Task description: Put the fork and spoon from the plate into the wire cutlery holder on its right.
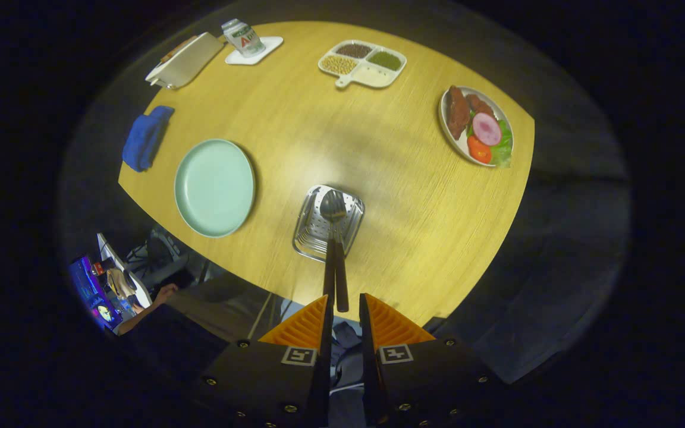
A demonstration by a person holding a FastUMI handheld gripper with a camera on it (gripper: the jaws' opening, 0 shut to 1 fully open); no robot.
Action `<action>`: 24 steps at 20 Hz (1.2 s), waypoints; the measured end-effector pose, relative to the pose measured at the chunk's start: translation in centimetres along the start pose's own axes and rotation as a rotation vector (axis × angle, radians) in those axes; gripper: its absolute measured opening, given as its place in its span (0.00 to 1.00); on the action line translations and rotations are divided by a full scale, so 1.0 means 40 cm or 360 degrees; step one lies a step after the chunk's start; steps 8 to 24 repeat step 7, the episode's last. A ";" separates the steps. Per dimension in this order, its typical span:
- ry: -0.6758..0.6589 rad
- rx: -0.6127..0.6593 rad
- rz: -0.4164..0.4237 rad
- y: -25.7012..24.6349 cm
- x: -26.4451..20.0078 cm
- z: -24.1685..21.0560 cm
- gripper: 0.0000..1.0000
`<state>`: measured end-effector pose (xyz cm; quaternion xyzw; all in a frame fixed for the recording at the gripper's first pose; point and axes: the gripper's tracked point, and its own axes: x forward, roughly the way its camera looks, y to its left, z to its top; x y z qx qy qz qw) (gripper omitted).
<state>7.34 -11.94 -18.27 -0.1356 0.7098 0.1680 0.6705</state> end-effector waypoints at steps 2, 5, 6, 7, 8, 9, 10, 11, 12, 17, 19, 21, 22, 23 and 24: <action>-0.0390 0.0049 0.0027 0.060 -0.047 0.047 0.24; -0.0958 0.0146 -0.0064 0.095 -0.150 0.101 0.24; -0.1125 0.0194 -0.0096 0.109 -0.182 0.099 0.24; -0.1249 0.0218 -0.0120 0.125 -0.212 0.092 0.24; -0.1249 0.0218 -0.0120 0.125 -0.212 0.092 0.24; -0.1249 0.0218 -0.0120 0.125 -0.212 0.092 0.24; -0.1249 0.0218 -0.0120 0.125 -0.212 0.092 0.24; -0.1249 0.0218 -0.0120 0.125 -0.212 0.092 0.24; -0.1249 0.0218 -0.0120 0.125 -0.212 0.092 0.24; -0.1249 0.0218 -0.0120 0.125 -0.212 0.092 0.24; -0.1249 0.0218 -0.0120 0.125 -0.212 0.092 0.24; -0.1249 0.0218 -0.0120 0.125 -0.212 0.092 0.24; -0.1249 0.0218 -0.0120 0.125 -0.212 0.092 0.24; -0.1249 0.0218 -0.0120 0.125 -0.212 0.092 0.24; -0.1249 0.0218 -0.0120 0.125 -0.212 0.092 0.24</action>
